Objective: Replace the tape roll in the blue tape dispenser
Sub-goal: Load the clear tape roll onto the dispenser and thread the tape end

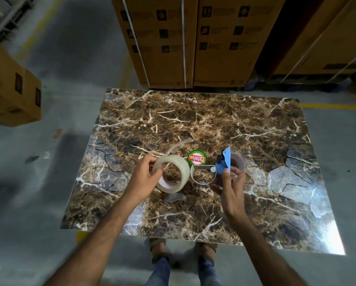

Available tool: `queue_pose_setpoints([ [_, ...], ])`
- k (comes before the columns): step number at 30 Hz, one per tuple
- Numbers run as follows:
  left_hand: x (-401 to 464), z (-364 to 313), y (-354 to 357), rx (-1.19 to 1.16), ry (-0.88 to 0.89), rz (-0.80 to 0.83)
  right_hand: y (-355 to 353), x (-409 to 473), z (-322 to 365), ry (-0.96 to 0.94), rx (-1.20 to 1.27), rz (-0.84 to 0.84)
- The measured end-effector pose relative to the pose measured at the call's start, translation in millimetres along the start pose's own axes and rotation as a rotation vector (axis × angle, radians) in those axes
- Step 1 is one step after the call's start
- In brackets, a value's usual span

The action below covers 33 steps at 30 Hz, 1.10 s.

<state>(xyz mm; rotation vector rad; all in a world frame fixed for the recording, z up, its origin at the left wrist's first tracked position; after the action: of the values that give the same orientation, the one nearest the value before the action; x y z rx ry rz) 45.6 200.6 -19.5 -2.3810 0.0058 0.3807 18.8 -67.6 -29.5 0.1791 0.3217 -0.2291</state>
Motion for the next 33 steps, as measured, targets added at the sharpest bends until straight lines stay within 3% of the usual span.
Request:
queue_pose_setpoints([
  [8, -23, -24, -13, -0.320, 0.010, 0.211, 11, 6, 5, -0.010, -0.009, 0.052],
  [14, -26, -42, -18, -0.068, 0.200, 0.290, 32, -2, -1, 0.021, -0.039, 0.160],
  [20, -30, -52, -22, 0.099, 0.186, 0.362, 42, -11, -4, 0.038, -0.012, 0.249],
  [33, -32, -54, -28, -0.041, 0.118, 0.643, 42, -20, -4, 0.123, 0.094, 0.294],
])
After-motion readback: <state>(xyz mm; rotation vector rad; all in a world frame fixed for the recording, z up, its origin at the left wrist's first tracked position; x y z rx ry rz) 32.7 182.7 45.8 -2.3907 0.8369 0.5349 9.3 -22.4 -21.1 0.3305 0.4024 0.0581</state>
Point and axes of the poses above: each hand's wrist, its own x-axis towards the middle knuckle, its own y-axis out of the palm, z = x × y, the point moved 5 cm from there along x, towards the middle knuckle, and after that the axes turned 8 degrees about x, right-handed, at the moved point
